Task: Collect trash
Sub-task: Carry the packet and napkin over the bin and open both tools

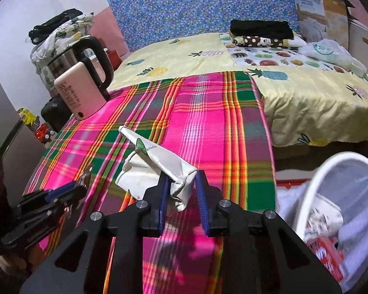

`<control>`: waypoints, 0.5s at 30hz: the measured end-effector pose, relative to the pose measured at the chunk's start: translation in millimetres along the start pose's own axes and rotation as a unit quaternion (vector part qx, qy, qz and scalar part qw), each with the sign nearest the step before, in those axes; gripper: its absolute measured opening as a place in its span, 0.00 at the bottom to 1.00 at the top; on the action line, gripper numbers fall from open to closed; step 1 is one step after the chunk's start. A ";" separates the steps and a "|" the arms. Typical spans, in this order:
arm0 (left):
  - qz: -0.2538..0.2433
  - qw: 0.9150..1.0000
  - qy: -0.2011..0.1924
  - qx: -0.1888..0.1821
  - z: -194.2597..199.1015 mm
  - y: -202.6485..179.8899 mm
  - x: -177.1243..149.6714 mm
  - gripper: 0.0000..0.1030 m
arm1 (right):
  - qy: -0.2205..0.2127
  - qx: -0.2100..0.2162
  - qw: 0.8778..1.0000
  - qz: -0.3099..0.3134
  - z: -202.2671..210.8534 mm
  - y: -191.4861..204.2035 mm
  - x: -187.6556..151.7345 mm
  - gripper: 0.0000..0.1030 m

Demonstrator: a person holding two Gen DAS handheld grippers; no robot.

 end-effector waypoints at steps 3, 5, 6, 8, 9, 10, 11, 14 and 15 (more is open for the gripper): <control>-0.006 1.000 -0.003 -0.007 8.7 -9.9 -3.4 0.18 | -0.006 -0.002 1.000 -0.005 10.2 -4.8 -5.0 0.22; -0.011 1.000 -0.004 -0.012 13.1 -16.7 -5.3 0.18 | -0.009 -0.007 1.000 -0.009 17.3 -9.1 -8.7 0.22; -0.013 1.000 -0.004 -0.015 15.1 -20.8 -6.2 0.18 | -0.012 -0.009 1.000 -0.011 20.7 -10.7 -10.5 0.22; -0.018 1.000 -0.006 -0.020 18.9 -29.4 -7.2 0.18 | -0.016 -0.013 1.000 -0.015 26.5 -14.6 -13.0 0.22; -0.021 0.999 -0.006 -0.023 20.4 -33.5 -7.7 0.18 | -0.017 -0.015 1.000 -0.016 28.3 -15.8 -13.8 0.22; -0.024 0.999 -0.007 -0.026 21.9 -37.8 -8.1 0.18 | -0.019 -0.017 1.000 -0.019 30.6 -17.6 -15.0 0.22; -0.026 0.999 -0.007 -0.028 22.8 -41.3 -8.2 0.18 | -0.020 -0.018 0.999 -0.020 33.1 -18.3 -16.3 0.22; -0.034 0.999 -0.007 -0.035 24.7 -51.9 -9.5 0.18 | -0.025 -0.025 0.999 -0.023 38.8 -23.1 -19.7 0.22; -0.036 0.999 -0.007 -0.037 24.9 -54.9 -9.8 0.18 | -0.027 -0.026 0.999 -0.025 40.6 -25.1 -20.0 0.22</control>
Point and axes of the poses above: each gripper's, at about its wrist camera, not at the fingertips, and z roughly against the way its jaws point, y to its left, x to its top, the point moved 10 cm from there along -z, roughly the way its jaws point, and after that the axes turned 1 degree about -x, right-handed, at the moved point
